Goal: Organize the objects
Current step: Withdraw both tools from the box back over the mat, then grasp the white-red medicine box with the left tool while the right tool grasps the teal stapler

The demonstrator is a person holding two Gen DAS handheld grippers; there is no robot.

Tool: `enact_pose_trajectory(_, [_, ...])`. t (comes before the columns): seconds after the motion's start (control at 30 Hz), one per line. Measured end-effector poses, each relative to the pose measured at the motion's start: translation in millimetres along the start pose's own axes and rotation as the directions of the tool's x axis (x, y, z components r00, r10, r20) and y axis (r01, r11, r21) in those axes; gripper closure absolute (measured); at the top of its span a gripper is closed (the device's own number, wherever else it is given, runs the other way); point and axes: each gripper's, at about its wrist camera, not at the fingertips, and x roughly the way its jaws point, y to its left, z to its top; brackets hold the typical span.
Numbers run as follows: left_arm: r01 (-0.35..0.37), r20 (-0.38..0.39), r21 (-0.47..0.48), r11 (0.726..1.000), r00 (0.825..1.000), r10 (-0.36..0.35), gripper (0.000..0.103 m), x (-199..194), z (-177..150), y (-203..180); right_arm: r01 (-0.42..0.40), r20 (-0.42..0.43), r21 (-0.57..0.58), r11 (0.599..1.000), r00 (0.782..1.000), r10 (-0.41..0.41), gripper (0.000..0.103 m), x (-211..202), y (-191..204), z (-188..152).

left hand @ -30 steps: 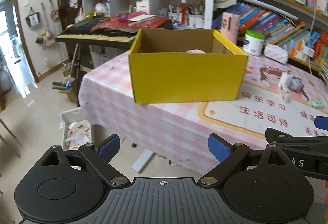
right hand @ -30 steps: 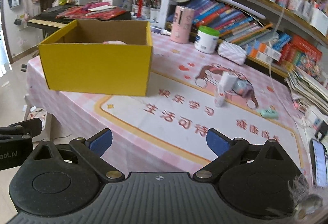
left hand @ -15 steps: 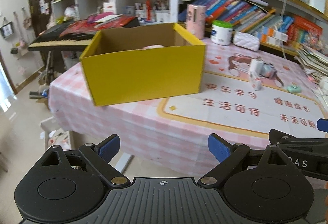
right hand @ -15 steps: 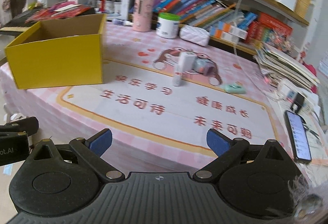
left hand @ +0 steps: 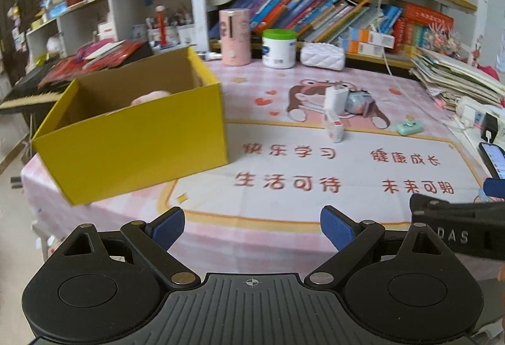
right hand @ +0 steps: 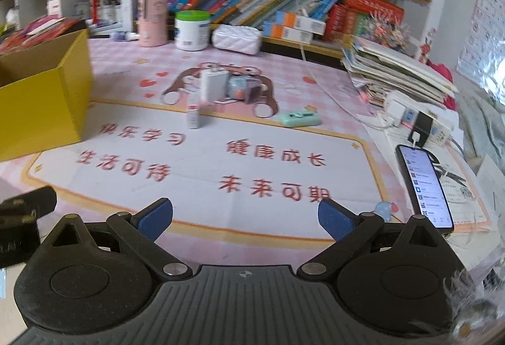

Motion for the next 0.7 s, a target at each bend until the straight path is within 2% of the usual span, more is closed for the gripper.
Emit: enact_pose_trajectory(0.7, [-0.016, -0.008, -0.1, 0.995, 1.0, 0.015, 0.008, 64.0, 52.6, -34.0, -0.047, 0.011, -0.052, 0.998, 0.999, 0.047, 0.004, 75.6, -39.3, 69.5])
